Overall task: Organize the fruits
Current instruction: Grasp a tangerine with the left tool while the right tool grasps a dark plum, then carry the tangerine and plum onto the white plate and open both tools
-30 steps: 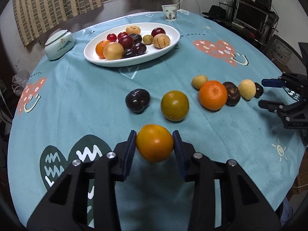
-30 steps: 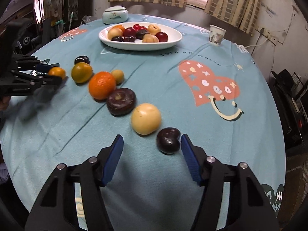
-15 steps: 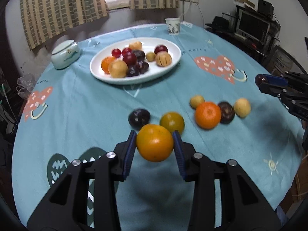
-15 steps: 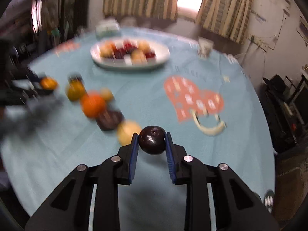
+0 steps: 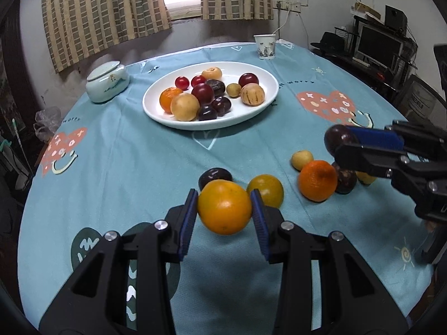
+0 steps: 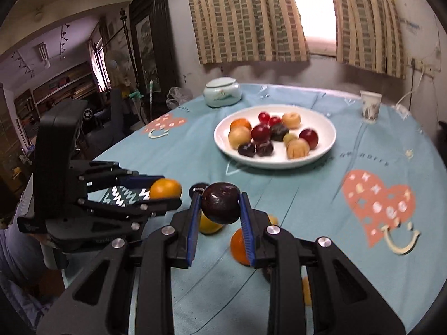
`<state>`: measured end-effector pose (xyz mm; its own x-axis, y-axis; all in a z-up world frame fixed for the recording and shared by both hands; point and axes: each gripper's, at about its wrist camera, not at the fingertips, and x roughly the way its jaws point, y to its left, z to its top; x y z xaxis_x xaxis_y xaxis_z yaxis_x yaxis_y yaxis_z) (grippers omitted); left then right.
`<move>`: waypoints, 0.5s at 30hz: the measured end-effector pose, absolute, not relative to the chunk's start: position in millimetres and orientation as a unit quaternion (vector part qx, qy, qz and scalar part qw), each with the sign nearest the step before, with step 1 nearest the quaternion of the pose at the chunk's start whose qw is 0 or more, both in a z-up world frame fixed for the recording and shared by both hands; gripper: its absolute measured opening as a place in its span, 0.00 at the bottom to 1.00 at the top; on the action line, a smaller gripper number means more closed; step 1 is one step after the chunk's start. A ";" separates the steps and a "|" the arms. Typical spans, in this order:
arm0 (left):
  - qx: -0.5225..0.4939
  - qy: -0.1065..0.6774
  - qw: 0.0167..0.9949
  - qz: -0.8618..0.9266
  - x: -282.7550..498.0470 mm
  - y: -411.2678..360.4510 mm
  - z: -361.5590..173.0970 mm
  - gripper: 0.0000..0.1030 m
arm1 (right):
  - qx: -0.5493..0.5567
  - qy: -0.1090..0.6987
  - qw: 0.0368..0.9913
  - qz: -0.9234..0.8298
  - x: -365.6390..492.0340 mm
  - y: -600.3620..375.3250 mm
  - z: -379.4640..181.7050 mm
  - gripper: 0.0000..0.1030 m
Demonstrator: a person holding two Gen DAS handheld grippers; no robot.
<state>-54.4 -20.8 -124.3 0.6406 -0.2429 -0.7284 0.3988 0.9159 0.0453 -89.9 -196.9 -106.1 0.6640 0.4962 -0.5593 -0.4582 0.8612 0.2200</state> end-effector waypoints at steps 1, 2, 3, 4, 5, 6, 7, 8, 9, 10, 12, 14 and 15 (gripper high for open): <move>0.099 0.387 0.899 -0.178 -52.9 -20.2 -125.6 0.38 | 0.040 0.319 0.910 0.262 -88.0 -198.3 -110.0 0.27; 0.098 0.389 0.899 -0.177 -52.3 -19.9 -126.4 0.38 | 0.043 0.322 0.909 0.262 -88.7 -199.3 -113.1 0.27; 0.099 0.388 0.899 -0.177 -52.5 -19.6 -126.3 0.38 | 0.041 0.325 0.908 0.262 -89.0 -197.2 -114.6 0.27; 0.100 0.387 0.899 -0.179 -52.8 -19.4 -125.7 0.38 | 0.039 0.327 0.907 0.261 -88.6 -195.7 -115.0 0.27; 0.100 0.386 0.899 -0.179 -52.5 -19.3 -125.4 0.38 | 0.038 0.327 0.907 0.262 -89.1 -194.8 -114.6 0.27; 0.100 0.385 0.900 -0.179 -52.5 -19.5 -125.1 0.38 | 0.039 0.327 0.907 0.264 -89.7 -193.8 -114.2 0.27; 0.100 0.385 0.900 -0.178 -52.6 -19.7 -125.1 0.38 | 0.038 0.327 0.906 0.265 -90.3 -193.4 -114.0 0.27; 0.100 0.386 0.900 -0.178 -52.7 -19.7 -125.0 0.38 | 0.037 0.327 0.906 0.266 -91.5 -192.0 -113.5 0.27; 0.101 0.386 0.899 -0.179 -52.7 -19.9 -124.9 0.38 | 0.036 0.327 0.906 0.265 -91.8 -191.5 -113.3 0.27; 0.102 0.385 0.899 -0.179 -53.1 -20.1 -124.5 0.38 | 0.036 0.328 0.906 0.267 -91.8 -191.0 -113.7 0.27; 0.102 0.385 0.900 -0.179 -54.7 -20.2 -122.6 0.38 | 0.033 0.328 0.906 0.266 -93.1 -189.8 -113.3 0.27; 0.104 0.382 0.901 -0.176 -57.6 -20.6 -120.3 0.38 | 0.031 0.328 0.905 0.268 -94.5 -188.8 -112.7 0.27; 0.106 0.380 0.902 -0.175 -58.9 -20.8 -119.4 0.38 | 0.030 0.328 0.905 0.268 -96.5 -189.1 -112.2 0.27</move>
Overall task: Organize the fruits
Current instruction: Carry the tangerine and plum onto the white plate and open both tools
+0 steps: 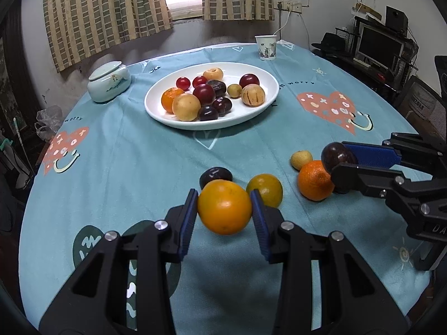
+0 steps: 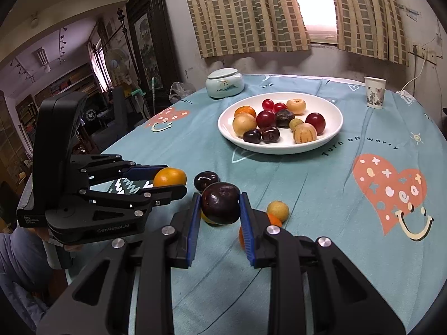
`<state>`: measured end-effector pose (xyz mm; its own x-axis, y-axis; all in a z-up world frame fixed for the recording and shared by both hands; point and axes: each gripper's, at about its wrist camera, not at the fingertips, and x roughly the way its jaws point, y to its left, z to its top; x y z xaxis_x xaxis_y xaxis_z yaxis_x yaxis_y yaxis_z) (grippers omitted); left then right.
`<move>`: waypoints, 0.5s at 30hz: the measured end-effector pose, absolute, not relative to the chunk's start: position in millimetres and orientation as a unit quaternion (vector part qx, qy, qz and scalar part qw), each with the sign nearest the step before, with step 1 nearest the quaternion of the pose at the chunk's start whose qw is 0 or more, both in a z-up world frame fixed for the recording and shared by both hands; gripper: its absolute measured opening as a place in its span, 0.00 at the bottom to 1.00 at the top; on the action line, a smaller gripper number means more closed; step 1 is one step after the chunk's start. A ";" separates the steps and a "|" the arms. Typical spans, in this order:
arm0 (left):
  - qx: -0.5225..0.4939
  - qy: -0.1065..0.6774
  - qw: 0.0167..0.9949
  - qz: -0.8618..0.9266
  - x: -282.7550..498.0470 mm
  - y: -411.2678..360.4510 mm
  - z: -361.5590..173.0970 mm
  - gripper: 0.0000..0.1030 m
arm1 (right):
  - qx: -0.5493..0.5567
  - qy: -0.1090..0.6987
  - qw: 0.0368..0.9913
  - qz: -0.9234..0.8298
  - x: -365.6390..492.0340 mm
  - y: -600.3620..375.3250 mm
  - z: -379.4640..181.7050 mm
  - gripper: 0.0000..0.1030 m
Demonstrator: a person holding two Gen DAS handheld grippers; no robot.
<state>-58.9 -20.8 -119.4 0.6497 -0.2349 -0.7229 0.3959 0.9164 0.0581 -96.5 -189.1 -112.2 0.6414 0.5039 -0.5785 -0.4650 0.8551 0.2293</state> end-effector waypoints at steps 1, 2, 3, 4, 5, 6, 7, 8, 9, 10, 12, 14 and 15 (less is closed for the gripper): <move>0.108 0.379 0.903 -0.174 -60.6 -21.0 -118.1 0.38 | 0.028 0.328 0.905 0.269 -99.0 -188.4 -111.3 0.27; 0.108 0.378 0.903 -0.174 -62.0 -21.2 -116.8 0.38 | 0.027 0.328 0.905 0.269 -99.3 -189.1 -110.9 0.27; 0.108 0.376 0.904 -0.174 -64.2 -21.5 -114.9 0.38 | 0.026 0.328 0.906 0.268 -101.2 -188.9 -110.0 0.27; 0.110 0.373 0.905 -0.174 -66.4 -21.8 -113.1 0.38 | 0.025 0.327 0.906 0.268 -103.3 -188.6 -109.1 0.27; 0.112 0.370 0.906 -0.173 -68.9 -22.1 -111.3 0.38 | 0.025 0.326 0.906 0.268 -105.5 -188.8 -107.9 0.27; 0.113 0.368 0.907 -0.173 -71.0 -22.2 -109.9 0.38 | 0.025 0.326 0.906 0.268 -107.2 -188.7 -106.8 0.27; 0.114 0.366 0.908 -0.172 -73.1 -22.3 -108.2 0.38 | 0.024 0.325 0.907 0.268 -109.2 -188.3 -106.0 0.27; 0.115 0.364 0.908 -0.171 -75.0 -22.5 -106.7 0.38 | 0.023 0.325 0.907 0.266 -111.1 -188.0 -104.7 0.27; 0.117 0.361 0.909 -0.170 -77.8 -22.6 -104.9 0.38 | 0.024 0.325 0.908 0.266 -112.8 -188.0 -104.1 0.27; 0.117 0.359 0.910 -0.170 -80.5 -22.4 -103.4 0.38 | 0.024 0.324 0.907 0.266 -114.5 -188.2 -103.3 0.27; 0.121 0.352 0.914 -0.163 -86.5 -21.2 -100.7 0.38 | 0.021 0.322 0.909 0.264 -119.9 -186.2 -101.5 0.27; 0.120 0.350 0.916 -0.157 -89.9 -17.4 -99.2 0.38 | 0.013 0.320 0.912 0.256 -125.5 -185.3 -100.8 0.27; 0.117 0.351 0.916 -0.156 -91.4 -13.7 -98.2 0.38 | 0.010 0.320 0.913 0.252 -127.9 -185.8 -100.5 0.27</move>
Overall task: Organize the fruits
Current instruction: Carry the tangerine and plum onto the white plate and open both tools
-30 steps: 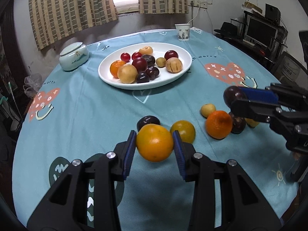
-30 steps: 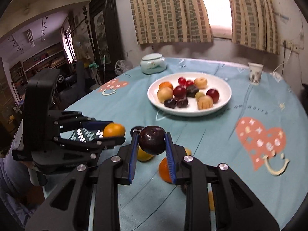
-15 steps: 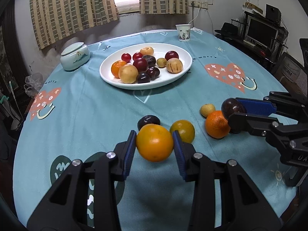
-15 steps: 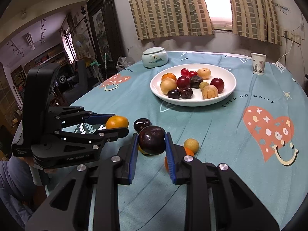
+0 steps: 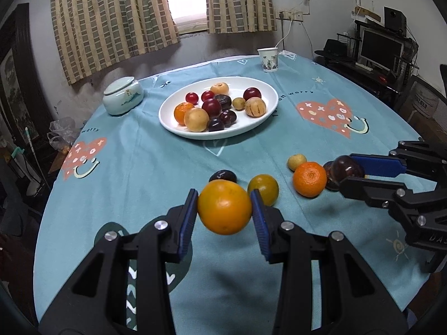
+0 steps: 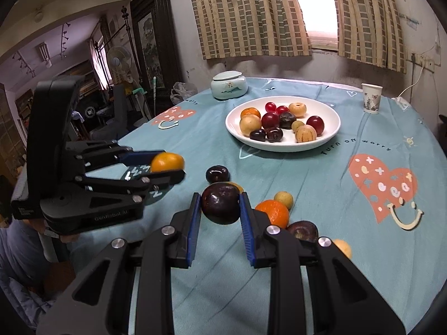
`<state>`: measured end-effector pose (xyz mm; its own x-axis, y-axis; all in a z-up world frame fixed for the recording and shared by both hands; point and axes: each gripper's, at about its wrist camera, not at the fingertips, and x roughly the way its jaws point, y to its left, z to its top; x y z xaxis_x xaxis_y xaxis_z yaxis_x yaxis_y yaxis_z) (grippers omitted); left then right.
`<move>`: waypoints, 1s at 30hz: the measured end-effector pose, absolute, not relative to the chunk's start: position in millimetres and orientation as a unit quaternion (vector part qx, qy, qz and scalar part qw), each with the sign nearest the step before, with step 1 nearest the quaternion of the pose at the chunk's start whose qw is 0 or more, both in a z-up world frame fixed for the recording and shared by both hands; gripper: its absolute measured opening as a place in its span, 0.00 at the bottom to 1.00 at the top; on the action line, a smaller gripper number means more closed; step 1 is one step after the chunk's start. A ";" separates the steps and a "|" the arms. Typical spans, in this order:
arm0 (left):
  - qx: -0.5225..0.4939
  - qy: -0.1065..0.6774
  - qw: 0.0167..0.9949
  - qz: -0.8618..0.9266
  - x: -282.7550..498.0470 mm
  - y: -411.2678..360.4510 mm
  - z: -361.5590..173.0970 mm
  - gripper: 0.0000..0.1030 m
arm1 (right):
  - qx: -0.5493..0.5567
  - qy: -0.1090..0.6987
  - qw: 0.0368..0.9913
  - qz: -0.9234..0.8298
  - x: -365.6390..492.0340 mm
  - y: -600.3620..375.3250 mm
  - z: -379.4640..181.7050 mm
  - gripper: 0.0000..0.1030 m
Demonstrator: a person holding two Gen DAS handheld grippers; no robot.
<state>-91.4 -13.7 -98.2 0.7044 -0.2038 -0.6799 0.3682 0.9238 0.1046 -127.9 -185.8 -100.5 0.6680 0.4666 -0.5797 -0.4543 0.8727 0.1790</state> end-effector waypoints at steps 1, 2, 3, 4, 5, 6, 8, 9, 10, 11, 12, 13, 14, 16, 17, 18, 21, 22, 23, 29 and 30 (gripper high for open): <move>0.116 0.351 0.916 -0.153 -92.7 -10.3 -98.0 0.38 | 0.008 0.319 0.914 0.249 -130.7 -187.2 -100.3 0.27; 0.115 0.352 0.917 -0.150 -94.3 -6.6 -98.3 0.38 | 0.003 0.318 0.917 0.242 -135.1 -190.2 -100.2 0.27; 0.113 0.353 0.917 -0.149 -95.9 -1.6 -98.9 0.38 | -0.001 0.318 0.918 0.238 -137.8 -192.5 -101.0 0.27; 0.109 0.356 0.916 -0.150 -97.3 3.3 -100.3 0.38 | -0.006 0.320 0.918 0.233 -140.7 -195.6 -102.6 0.27; 0.105 0.359 0.915 -0.149 -98.4 8.8 -102.1 0.38 | -0.010 0.325 0.918 0.226 -144.1 -201.8 -105.9 0.27; 0.102 0.362 0.915 -0.148 -99.1 12.7 -103.9 0.38 | -0.011 0.332 0.918 0.217 -146.8 -209.4 -110.0 0.27; 0.097 0.366 0.914 -0.148 -99.6 19.8 -107.8 0.38 | -0.010 0.343 0.918 0.199 -152.2 -223.9 -118.1 0.27; 0.093 0.369 0.913 -0.149 -99.4 23.7 -110.0 0.38 | -0.007 0.348 0.918 0.189 -154.9 -231.3 -121.4 0.27; 0.089 0.371 0.912 -0.151 -99.0 25.8 -111.7 0.38 | -0.004 0.353 0.918 0.181 -157.9 -238.6 -124.2 0.27; 0.085 0.375 0.911 -0.153 -98.3 27.3 -113.5 0.38 | 0.000 0.357 0.918 0.172 -161.5 -247.2 -127.5 0.27; 0.082 0.377 0.910 -0.154 -97.6 28.1 -115.4 0.38 | 0.003 0.361 0.918 0.164 -164.9 -254.1 -130.1 0.27; 0.082 0.378 0.909 -0.154 -97.4 27.4 -116.8 0.38 | 0.004 0.364 0.918 0.158 -168.1 -259.3 -132.2 0.27; 0.081 0.380 0.908 -0.156 -97.3 26.5 -118.2 0.38 | 0.005 0.366 0.917 0.155 -170.0 -262.9 -134.0 0.27; 0.083 0.382 0.906 -0.161 -97.9 22.7 -120.9 0.38 | 0.006 0.373 0.916 0.148 -173.5 -269.1 -139.2 0.27; 0.085 0.383 0.905 -0.164 -98.4 20.5 -121.7 0.38 | 0.007 0.375 0.915 0.147 -174.5 -270.0 -141.1 0.27; 0.087 0.384 0.904 -0.167 -99.2 18.3 -122.4 0.38 | 0.008 0.377 0.914 0.148 -175.6 -270.4 -142.4 0.27; 0.087 0.384 0.903 -0.170 -100.7 15.4 -122.8 0.38 | 0.012 0.377 0.913 0.153 -176.9 -270.2 -146.6 0.27; 0.088 0.385 0.903 -0.170 -101.3 14.5 -122.9 0.38 | 0.013 0.377 0.913 0.155 -177.1 -269.2 -147.1 0.27; 0.089 0.385 0.903 -0.170 -102.2 13.5 -123.0 0.38 | 0.013 0.378 0.912 0.159 -176.8 -267.7 -148.3 0.27; 0.096 0.390 0.900 -0.170 -104.2 6.7 -126.0 0.38 | 0.007 0.381 0.908 0.173 -174.1 -254.4 -148.9 0.27; 0.097 0.391 0.899 -0.170 -104.0 5.7 -126.3 0.38 | 0.007 0.382 0.907 0.175 -174.0 -253.0 -149.5 0.27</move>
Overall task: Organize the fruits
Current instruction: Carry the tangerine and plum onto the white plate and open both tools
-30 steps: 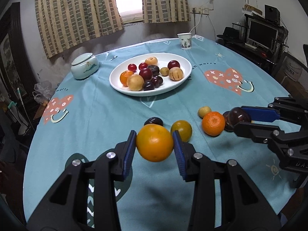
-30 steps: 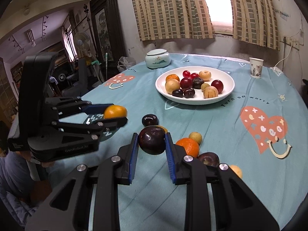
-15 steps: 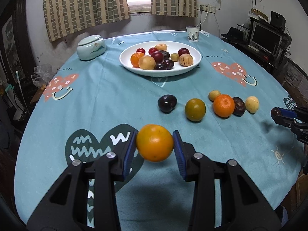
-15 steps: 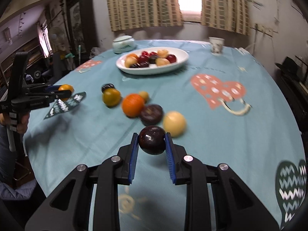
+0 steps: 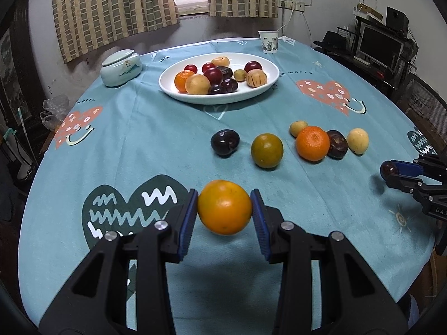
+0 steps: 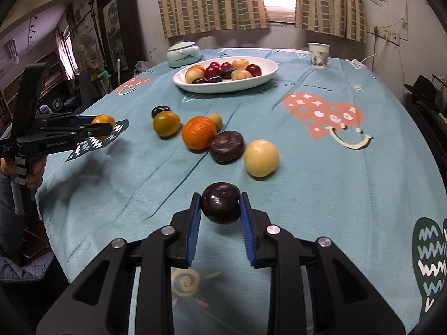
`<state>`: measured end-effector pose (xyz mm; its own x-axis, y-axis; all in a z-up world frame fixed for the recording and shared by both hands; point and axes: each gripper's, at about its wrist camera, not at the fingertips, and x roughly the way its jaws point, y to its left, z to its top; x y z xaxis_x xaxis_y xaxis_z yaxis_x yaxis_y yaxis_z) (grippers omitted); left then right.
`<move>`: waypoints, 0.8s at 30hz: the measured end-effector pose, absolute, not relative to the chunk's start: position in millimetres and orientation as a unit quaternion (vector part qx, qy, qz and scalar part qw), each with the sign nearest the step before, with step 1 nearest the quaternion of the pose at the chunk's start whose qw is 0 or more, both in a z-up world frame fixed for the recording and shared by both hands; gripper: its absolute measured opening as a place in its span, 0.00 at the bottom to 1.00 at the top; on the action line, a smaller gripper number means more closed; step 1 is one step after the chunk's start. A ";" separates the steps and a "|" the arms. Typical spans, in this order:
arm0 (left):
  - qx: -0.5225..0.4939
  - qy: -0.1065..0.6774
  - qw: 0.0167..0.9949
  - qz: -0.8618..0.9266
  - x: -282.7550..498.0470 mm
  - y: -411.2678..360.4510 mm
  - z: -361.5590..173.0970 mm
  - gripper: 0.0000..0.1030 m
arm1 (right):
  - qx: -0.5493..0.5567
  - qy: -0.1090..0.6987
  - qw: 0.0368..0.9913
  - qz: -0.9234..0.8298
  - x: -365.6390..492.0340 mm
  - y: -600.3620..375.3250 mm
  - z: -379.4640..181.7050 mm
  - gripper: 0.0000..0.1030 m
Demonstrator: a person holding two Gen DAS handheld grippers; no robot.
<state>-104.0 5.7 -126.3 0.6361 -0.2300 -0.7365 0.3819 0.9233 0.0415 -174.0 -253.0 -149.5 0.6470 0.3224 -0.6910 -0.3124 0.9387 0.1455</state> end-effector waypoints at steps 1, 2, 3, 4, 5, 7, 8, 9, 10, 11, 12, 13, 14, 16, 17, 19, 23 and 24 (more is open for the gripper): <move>0.099 0.391 0.899 -0.170 -104.2 4.5 -126.7 0.38 | 0.004 0.383 0.906 0.178 -173.8 -251.0 -150.2 0.27; 0.100 0.391 0.899 -0.171 -104.1 3.5 -126.8 0.38 | 0.003 0.384 0.906 0.179 -173.8 -250.1 -150.9 0.27; 0.100 0.391 0.899 -0.172 -104.1 2.9 -126.7 0.38 | 0.003 0.385 0.905 0.180 -173.4 -249.1 -151.4 0.27; 0.100 0.391 0.899 -0.172 -104.1 2.2 -126.6 0.38 | 0.002 0.386 0.904 0.182 -173.0 -248.0 -151.7 0.27; 0.100 0.391 0.899 -0.172 -104.1 1.8 -126.6 0.38 | 0.001 0.387 0.904 0.182 -172.5 -246.8 -151.8 0.27; 0.101 0.390 0.899 -0.172 -104.2 1.2 -126.5 0.38 | 0.001 0.387 0.904 0.184 -172.1 -245.8 -151.6 0.27; 0.101 0.390 0.899 -0.172 -104.2 1.1 -126.3 0.38 | 0.000 0.387 0.903 0.185 -171.7 -244.6 -151.4 0.27; 0.102 0.390 0.899 -0.171 -103.9 1.2 -126.4 0.38 | 0.000 0.388 0.903 0.185 -171.3 -243.8 -151.5 0.27; 0.102 0.389 0.899 -0.171 -103.9 1.2 -126.4 0.38 | -0.001 0.388 0.903 0.186 -171.4 -243.5 -151.5 0.27; 0.102 0.389 0.899 -0.172 -103.6 1.2 -126.3 0.38 | -0.001 0.388 0.902 0.187 -171.1 -242.8 -151.4 0.27; 0.101 0.389 0.899 -0.171 -103.3 1.5 -126.3 0.38 | -0.002 0.388 0.902 0.187 -170.7 -242.3 -151.4 0.27; 0.101 0.389 0.899 -0.171 -102.9 1.8 -126.3 0.38 | -0.002 0.389 0.902 0.187 -170.4 -241.9 -151.4 0.27; 0.101 0.389 0.900 -0.171 -102.5 1.9 -126.2 0.38 | -0.002 0.389 0.902 0.188 -170.2 -241.5 -151.4 0.27; 0.101 0.389 0.900 -0.171 -102.1 1.8 -126.1 0.38 | -0.002 0.388 0.902 0.188 -169.8 -240.6 -151.4 0.27; 0.101 0.389 0.899 -0.170 -102.1 1.8 -126.2 0.38 | -0.001 0.389 0.902 0.189 -169.6 -240.3 -151.2 0.27; 0.101 0.389 0.900 -0.171 -102.2 1.9 -126.1 0.38 | -0.003 0.389 0.901 0.190 -169.2 -239.0 -150.9 0.27; 0.102 0.390 0.899 -0.171 -101.1 1.8 -127.0 0.38 | -0.008 0.389 0.901 0.193 -168.0 -235.9 -150.3 0.27; 0.101 0.391 0.899 -0.171 -100.3 2.0 -127.7 0.38 | -0.008 0.390 0.900 0.194 -167.3 -235.4 -150.5 0.27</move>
<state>-100.3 2.0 -127.7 0.6352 -0.2280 -0.7380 0.3866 0.9210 0.0482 -167.3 -235.4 -150.5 0.6212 0.3431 -0.7046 -0.3557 0.9246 0.1366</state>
